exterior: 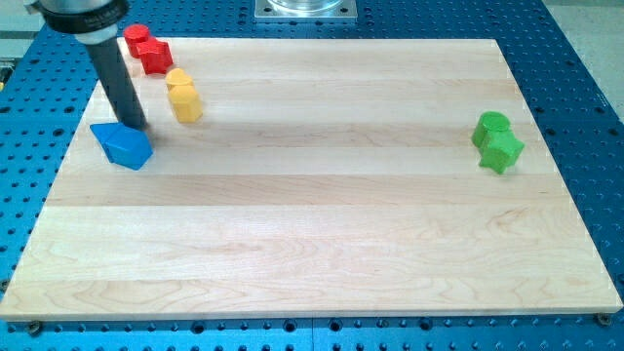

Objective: Place the red circle diagonally top right to the yellow hexagon

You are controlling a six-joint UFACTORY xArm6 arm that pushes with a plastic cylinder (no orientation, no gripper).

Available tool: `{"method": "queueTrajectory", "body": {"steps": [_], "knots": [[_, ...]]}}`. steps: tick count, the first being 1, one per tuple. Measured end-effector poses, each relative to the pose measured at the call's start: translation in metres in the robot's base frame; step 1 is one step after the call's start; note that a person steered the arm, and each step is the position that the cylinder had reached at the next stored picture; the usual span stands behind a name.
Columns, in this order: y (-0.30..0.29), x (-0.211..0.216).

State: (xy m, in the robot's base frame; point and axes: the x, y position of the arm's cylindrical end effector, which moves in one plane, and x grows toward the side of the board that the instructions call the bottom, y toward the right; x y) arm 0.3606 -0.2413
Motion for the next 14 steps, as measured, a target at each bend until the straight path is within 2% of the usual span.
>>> {"method": "queueTrajectory", "body": {"steps": [2,3,4,7,8,13,14], "knots": [[-0.063,-0.076],[-0.063,-0.108],[-0.063,-0.169],[-0.058,-0.17],[-0.016,-0.17],[-0.005,-0.169],[0.011,-0.169]]}}
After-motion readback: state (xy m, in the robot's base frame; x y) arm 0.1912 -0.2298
